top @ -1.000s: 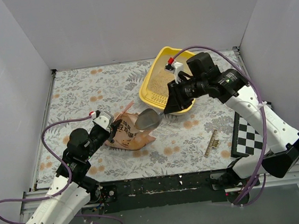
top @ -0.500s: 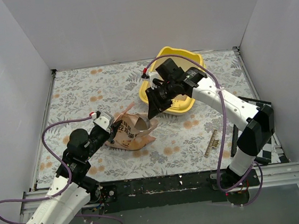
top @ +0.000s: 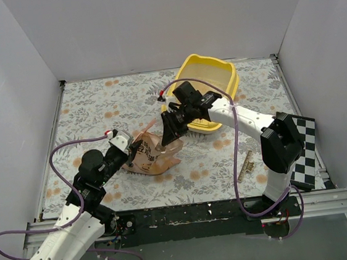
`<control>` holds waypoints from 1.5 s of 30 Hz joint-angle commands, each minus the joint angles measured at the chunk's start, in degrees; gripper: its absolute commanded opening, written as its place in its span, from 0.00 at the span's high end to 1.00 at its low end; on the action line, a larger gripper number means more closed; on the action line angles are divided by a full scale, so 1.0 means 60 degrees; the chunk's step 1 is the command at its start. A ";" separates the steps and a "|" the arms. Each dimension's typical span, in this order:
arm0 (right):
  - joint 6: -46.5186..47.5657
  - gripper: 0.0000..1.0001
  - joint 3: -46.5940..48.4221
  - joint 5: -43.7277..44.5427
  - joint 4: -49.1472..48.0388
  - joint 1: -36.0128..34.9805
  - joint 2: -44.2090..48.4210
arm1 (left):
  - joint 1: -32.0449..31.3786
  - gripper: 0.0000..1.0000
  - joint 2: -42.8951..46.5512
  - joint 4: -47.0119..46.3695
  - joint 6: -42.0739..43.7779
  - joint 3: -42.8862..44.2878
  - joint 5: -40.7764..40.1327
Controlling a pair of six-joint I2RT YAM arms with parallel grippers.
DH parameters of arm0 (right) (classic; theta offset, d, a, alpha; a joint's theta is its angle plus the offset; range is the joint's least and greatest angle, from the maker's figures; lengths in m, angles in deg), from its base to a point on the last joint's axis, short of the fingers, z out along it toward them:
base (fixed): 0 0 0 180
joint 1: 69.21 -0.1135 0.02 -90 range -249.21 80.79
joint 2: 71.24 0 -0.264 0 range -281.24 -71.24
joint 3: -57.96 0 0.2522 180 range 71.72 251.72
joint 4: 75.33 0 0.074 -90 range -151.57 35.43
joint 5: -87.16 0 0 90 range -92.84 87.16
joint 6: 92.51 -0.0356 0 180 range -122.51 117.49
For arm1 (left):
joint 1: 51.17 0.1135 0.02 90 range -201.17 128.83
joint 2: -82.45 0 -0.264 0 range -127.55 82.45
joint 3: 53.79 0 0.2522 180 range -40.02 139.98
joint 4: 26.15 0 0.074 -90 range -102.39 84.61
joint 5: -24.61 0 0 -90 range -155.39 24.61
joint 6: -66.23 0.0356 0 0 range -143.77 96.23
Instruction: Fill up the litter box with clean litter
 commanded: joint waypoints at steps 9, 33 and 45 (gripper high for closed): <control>-0.3399 0.99 -0.3569 -0.2997 -0.7457 -0.0055 0.0046 | -0.0087 1.00 -0.0152 -0.0329 0.0038 0.0100 0.0236; -0.6859 0.99 -0.6911 -0.3875 -1.3337 0.2171 0.2316 | -0.0087 1.00 -0.0182 -0.0285 0.0068 0.0042 0.0440; -0.6334 0.99 -0.7527 -0.4491 -1.2110 0.3255 0.3459 | -0.0087 1.00 -0.0035 -0.0329 0.0097 -0.0061 0.0338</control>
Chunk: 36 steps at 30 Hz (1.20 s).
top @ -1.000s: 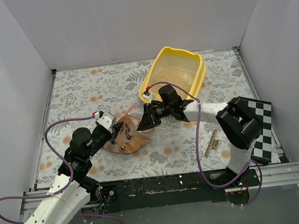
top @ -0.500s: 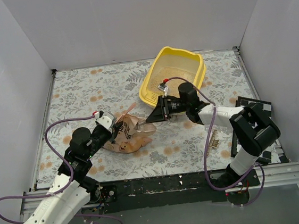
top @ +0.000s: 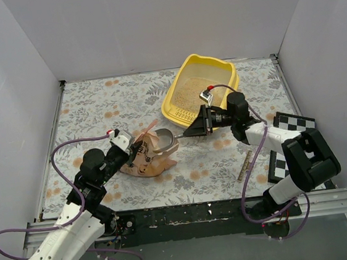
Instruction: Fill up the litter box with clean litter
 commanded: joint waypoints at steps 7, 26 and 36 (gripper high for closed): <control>0.1145 0.99 -0.0308 -0.0711 0.1584 0.0836 0.1624 | -0.0062 1.00 0.0216 -0.0435 0.0031 -0.0134 0.0247; 0.1237 0.99 -0.1802 -0.0521 0.3068 0.1831 0.4070 | -0.0062 1.00 0.0319 -0.0640 -0.0057 -0.0295 0.0364; 0.0489 0.99 -0.1934 -0.0404 0.2833 0.2154 0.4920 | -0.0062 1.00 0.0538 -0.0640 -0.0086 -0.0325 0.0306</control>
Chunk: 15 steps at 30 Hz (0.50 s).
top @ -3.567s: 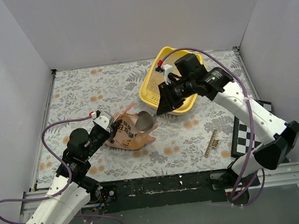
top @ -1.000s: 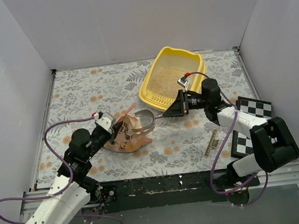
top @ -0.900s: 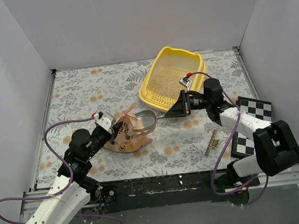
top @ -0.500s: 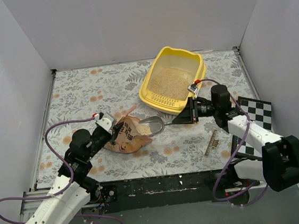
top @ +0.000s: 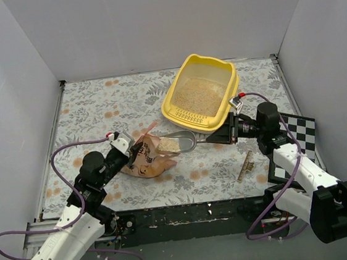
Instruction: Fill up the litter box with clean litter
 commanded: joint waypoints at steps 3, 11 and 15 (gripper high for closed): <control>-0.0656 0.99 0.0040 -0.0068 -0.0679 0.0202 0.0539 | -0.0043 1.00 0.0251 -0.0440 -0.0093 0.0000 0.0193; -0.1110 0.99 0.0157 0.0020 -0.0679 0.0553 0.0773 | -0.0043 1.00 0.0266 -0.0440 -0.0050 0.0088 0.0119; -0.1666 0.99 0.0245 -0.0112 -0.1001 0.0978 0.0803 | -0.0043 1.00 0.0339 -0.0484 -0.0079 0.0000 0.0090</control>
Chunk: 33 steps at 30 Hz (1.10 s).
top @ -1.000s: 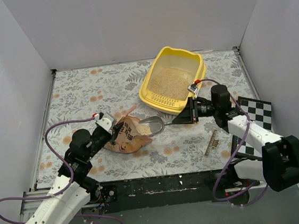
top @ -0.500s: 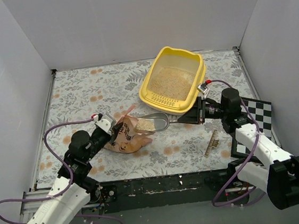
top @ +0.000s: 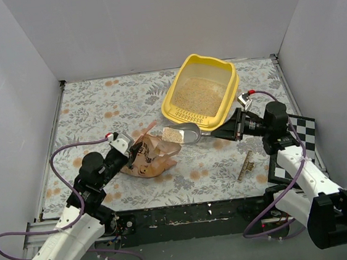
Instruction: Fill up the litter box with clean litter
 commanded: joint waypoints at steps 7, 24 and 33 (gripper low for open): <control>-0.1210 0.99 0.0962 0.0151 -0.1411 0.0773 -0.0306 | -0.0043 1.00 0.0544 -0.0692 -0.0166 -0.0260 0.0181; 0.0922 0.99 0.3948 0.2536 0.0852 0.2311 -0.3031 | -0.0146 1.00 0.0808 -0.0941 -0.0415 -0.0539 0.0167; 0.3781 0.99 0.6366 0.4881 0.4825 0.2151 -0.4335 | -0.0204 1.00 0.0809 -0.0941 -0.0547 -0.0568 0.0064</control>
